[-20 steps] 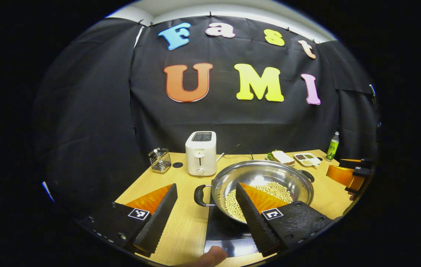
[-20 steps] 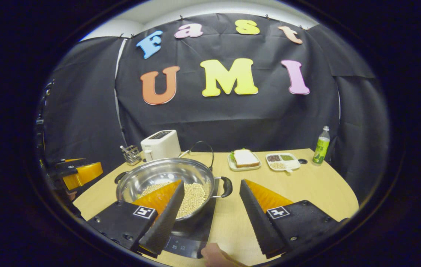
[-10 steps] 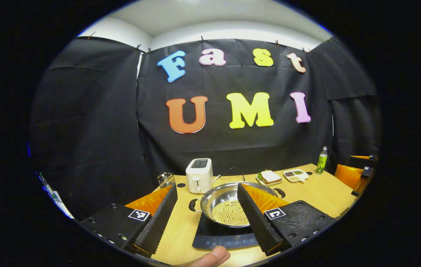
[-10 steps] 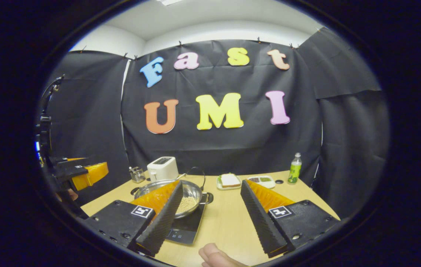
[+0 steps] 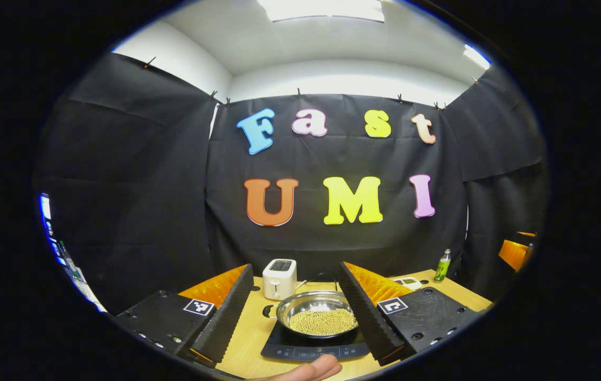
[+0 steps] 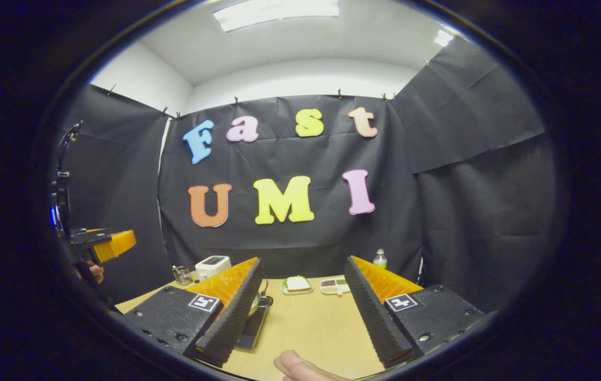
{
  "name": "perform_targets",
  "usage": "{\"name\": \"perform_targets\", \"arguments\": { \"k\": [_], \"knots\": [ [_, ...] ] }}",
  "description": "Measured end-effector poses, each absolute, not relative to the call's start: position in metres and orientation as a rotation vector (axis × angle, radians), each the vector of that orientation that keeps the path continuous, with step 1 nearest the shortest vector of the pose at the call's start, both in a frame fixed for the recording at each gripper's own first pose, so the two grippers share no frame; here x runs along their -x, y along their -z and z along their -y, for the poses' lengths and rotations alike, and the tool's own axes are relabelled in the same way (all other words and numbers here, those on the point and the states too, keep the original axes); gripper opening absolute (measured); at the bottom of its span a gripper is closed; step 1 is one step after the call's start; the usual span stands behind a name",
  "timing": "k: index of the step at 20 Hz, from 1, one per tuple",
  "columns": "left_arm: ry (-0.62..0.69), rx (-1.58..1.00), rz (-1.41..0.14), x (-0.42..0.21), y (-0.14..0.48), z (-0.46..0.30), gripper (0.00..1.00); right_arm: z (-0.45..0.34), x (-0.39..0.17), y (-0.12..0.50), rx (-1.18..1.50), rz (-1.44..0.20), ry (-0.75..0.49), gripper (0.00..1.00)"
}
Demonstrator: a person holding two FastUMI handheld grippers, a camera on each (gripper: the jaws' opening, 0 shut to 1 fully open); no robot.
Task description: First push the handle of the pot to place it horizontally, then grasp the pot with both hands and set it on the induction cooktop.
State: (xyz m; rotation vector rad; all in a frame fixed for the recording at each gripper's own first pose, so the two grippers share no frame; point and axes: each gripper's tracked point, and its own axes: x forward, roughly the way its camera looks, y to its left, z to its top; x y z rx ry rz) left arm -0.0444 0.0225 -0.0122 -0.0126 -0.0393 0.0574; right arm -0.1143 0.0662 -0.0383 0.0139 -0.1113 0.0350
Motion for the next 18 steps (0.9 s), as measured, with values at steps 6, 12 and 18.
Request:
{"name": "perform_targets", "arguments": {
  "k": [6, 12, 18],
  "knots": [
    [-0.003, -0.01, 0.119, 0.08, -0.008, 0.001, 0.96, -0.031, 0.147, 0.016, 0.017, 0.212, 0.039, 0.96],
    [-0.003, -0.004, 0.073, 0.093, 0.019, 0.01, 0.96, -0.027, 0.149, 0.03, 0.019, 0.172, 0.016, 0.96],
    [-0.003, -0.028, 0.055, 0.096, 0.03, 0.011, 0.96, -0.027, 0.152, 0.029, 0.006, 0.2, -0.006, 0.96]
  ]
}}
